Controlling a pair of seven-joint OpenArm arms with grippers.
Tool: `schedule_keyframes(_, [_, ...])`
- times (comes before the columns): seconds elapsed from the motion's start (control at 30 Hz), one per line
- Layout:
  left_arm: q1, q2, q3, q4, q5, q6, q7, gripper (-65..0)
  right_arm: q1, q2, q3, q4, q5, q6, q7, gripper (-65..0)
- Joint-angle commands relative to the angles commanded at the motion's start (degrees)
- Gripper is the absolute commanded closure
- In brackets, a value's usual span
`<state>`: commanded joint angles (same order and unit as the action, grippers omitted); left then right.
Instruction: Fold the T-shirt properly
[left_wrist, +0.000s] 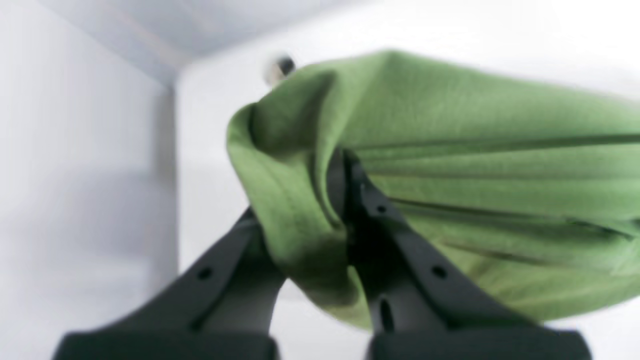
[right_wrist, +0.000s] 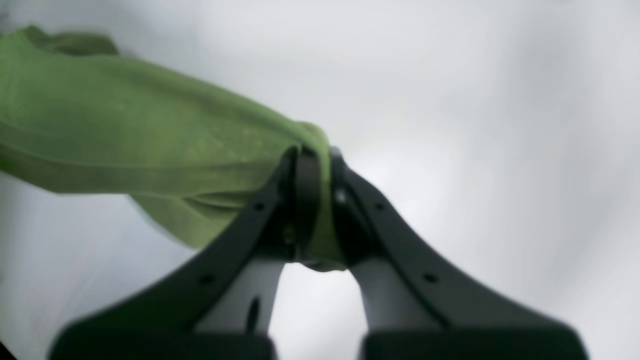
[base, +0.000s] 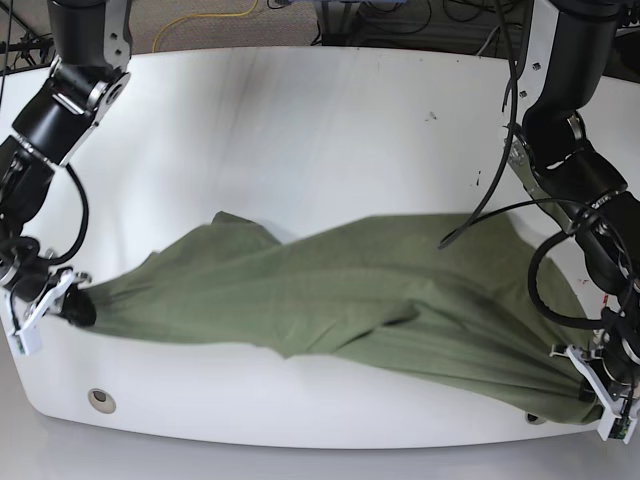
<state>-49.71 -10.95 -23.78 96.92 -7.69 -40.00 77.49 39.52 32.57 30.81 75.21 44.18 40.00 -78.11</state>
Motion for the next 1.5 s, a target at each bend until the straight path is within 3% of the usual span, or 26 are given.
schedule_keyframes(0.1, [-3.8, -0.1, 0.1, -0.1, 0.1, 0.0, 0.3, 0.0, 8.0, 3.2, -3.2, -4.7, 0.3, 0.0, 0.0, 0.0])
schedule_keyframes(0.27, [-6.5, 0.0, 0.2, 1.0, 0.0, 0.0, 0.4, 0.0, 17.2, 5.3, -6.9, -6.3, 0.4, 0.0, -0.4, 0.0])
schedule_keyframes(0.53, [-5.5, 0.1, 0.2, 1.7, 0.1, 0.0, 0.4, 0.0, 20.7, 7.4, -8.0, -6.5, 0.4, 0.0, -1.7, 0.0])
schedule_keyframes(0.7, [0.0, 0.2, 0.1, 1.8, 0.0, 0.0, 0.4, 0.0, 12.7, 7.4, -5.3, -6.4, 1.9, 0.0, -1.7, 0.0])
schedule_keyframes(0.93, [10.7, 0.4, 0.1, 3.3, -0.1, 0.0, 0.4, 0.0, -5.4, 6.7, 2.5, -5.8, 9.1, 0.0, -1.1, 0.0])
schedule_keyframes(1.33, [30.5, -0.1, -0.1, 3.3, -0.1, 0.0, 0.3, 0.0, -31.6, -3.1, 10.7, 2.3, 10.1, 0.0, 1.1, 0.0])
schedule_keyframes(1.5, [38.1, -2.2, 0.1, 2.9, -0.1, 0.0, 0.3, 0.0, -39.6, -6.6, 11.9, 3.0, 10.1, 0.0, 1.1, 0.0])
